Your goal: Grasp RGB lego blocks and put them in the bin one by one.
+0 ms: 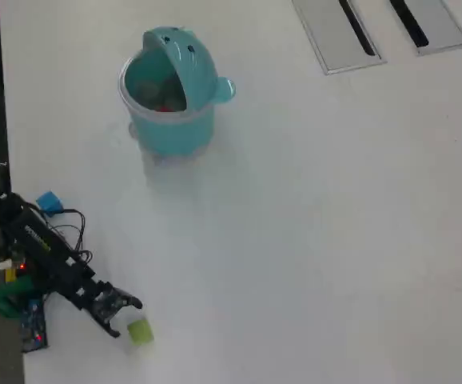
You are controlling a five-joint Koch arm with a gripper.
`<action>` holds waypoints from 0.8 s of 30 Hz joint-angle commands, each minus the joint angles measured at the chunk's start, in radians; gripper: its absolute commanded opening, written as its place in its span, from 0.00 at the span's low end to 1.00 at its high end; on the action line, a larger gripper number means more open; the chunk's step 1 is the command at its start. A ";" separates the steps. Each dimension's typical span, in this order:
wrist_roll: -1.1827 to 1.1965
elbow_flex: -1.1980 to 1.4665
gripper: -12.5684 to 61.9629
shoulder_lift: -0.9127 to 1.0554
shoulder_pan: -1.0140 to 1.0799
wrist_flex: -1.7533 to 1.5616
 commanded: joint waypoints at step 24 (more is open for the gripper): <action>0.014 -0.192 0.62 -0.316 0.011 -0.138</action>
